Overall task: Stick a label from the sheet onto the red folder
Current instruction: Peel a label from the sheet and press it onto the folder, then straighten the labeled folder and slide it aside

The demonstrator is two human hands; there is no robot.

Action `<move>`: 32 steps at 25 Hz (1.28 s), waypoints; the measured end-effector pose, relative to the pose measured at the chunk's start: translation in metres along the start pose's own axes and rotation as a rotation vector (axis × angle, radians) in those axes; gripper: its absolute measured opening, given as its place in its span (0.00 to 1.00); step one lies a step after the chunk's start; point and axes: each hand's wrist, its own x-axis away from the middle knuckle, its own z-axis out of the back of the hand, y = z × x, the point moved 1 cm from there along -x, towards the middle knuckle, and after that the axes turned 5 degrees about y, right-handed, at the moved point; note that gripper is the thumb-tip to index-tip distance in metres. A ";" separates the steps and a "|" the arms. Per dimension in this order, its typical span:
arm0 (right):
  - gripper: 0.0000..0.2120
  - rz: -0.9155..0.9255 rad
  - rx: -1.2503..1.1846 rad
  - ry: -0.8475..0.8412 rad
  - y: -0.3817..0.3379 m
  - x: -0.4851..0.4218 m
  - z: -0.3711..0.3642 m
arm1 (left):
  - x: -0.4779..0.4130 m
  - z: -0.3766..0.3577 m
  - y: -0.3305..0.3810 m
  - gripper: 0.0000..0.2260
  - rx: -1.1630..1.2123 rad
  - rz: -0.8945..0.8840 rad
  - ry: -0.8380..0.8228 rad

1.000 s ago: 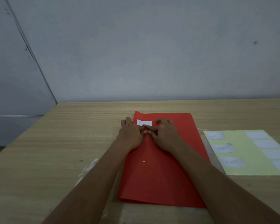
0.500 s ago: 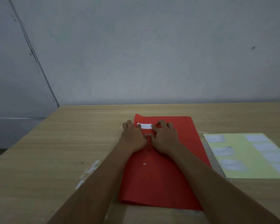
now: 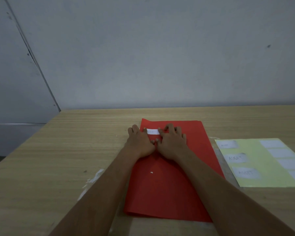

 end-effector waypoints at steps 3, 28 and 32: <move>0.25 0.019 -0.030 0.043 0.004 0.001 -0.001 | 0.004 0.000 -0.002 0.28 -0.029 -0.044 0.070; 0.28 -0.423 0.177 0.102 0.054 0.108 0.079 | 0.084 0.008 -0.007 0.15 0.352 0.243 0.401; 0.26 -0.460 0.108 0.125 0.054 0.111 0.078 | 0.091 0.005 -0.004 0.14 0.350 0.228 0.394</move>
